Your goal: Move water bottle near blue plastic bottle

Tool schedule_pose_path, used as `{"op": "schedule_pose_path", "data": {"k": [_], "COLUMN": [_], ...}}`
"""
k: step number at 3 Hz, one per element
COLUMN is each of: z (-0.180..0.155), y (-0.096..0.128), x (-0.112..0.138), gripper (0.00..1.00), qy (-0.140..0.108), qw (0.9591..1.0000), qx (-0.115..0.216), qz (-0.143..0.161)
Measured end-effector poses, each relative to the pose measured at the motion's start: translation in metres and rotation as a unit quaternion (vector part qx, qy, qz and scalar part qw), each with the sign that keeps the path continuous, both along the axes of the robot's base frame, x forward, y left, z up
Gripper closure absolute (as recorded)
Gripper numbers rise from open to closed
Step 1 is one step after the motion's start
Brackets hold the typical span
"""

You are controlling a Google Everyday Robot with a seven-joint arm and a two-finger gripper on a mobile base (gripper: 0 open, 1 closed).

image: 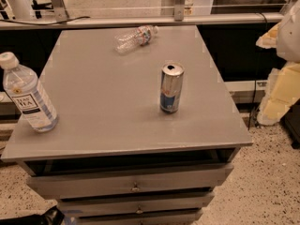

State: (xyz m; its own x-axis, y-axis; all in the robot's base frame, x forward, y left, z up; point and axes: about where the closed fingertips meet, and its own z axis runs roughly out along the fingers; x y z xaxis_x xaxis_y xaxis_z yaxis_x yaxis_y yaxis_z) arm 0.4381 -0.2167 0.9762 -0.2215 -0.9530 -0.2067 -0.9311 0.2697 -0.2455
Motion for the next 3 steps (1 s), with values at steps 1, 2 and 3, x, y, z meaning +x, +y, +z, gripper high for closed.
{"op": "schedule_pose_path", "data": {"k": [1, 2, 3], "z": [0.0, -0.005, -0.028], "y": [0.0, 0.0, 0.01], "x": [0.0, 0.01, 0.045], "gripper": [0.0, 0.0, 0.0], "qy": [0.0, -0.004, -0.016], "qw": [1.0, 0.9996, 0.9974], "qx": [0.0, 0.028, 0.067], "qz": [0.0, 0.004, 0.019]}}
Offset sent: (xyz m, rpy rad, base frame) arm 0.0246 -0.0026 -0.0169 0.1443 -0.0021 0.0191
